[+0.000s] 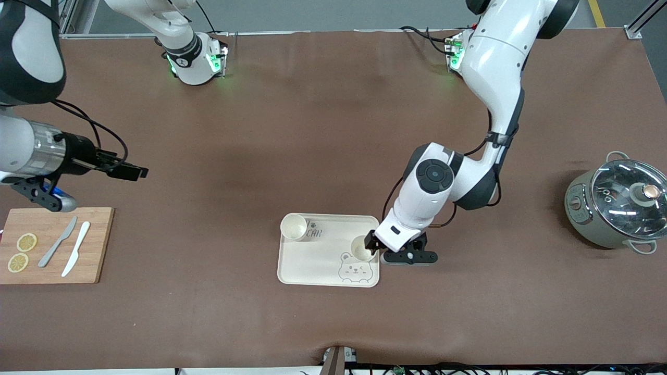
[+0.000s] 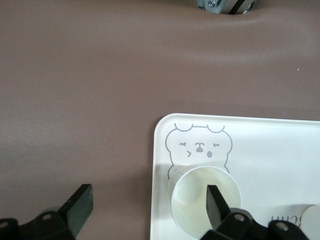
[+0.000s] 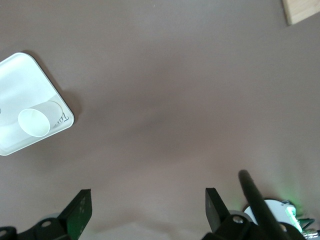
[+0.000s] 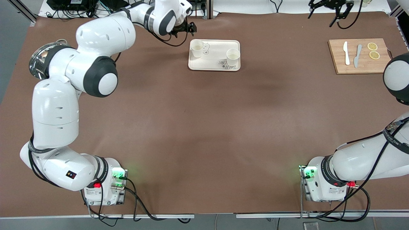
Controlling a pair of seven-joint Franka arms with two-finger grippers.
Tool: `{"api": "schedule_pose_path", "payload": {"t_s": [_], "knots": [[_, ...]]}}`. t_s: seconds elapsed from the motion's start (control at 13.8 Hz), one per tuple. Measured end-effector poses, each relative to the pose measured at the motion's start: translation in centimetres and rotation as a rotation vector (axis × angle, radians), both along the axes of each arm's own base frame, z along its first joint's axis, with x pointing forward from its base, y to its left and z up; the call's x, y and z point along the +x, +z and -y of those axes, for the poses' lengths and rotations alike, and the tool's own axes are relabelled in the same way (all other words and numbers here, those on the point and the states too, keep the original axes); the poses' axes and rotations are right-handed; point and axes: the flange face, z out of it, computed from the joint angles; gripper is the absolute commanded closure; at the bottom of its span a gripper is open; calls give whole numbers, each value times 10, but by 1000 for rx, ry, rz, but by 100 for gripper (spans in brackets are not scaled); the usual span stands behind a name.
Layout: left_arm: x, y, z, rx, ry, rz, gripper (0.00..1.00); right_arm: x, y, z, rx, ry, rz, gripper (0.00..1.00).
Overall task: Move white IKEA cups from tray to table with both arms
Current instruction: 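Reach the left gripper down to the cup on the tray, then grasp the cup with the left gripper while the right gripper reaches the other cup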
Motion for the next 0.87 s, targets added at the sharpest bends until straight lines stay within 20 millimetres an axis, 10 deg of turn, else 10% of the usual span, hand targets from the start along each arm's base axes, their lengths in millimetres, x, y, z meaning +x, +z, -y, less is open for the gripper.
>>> {"api": "schedule_pose_path", "payload": {"t_s": [0.29,0.65,0.87], "knots": [[-6,-32,9,6,-9,-17,20,14,-36,-27,-9,-21,-30,0],[-9,-55,13,6,-17,-19,95,24,-75,-82,-37,-51,-46,0],[-14,-58,23,5,-31,-18,100,32,-103,-123,-56,-84,-14,0]]}}
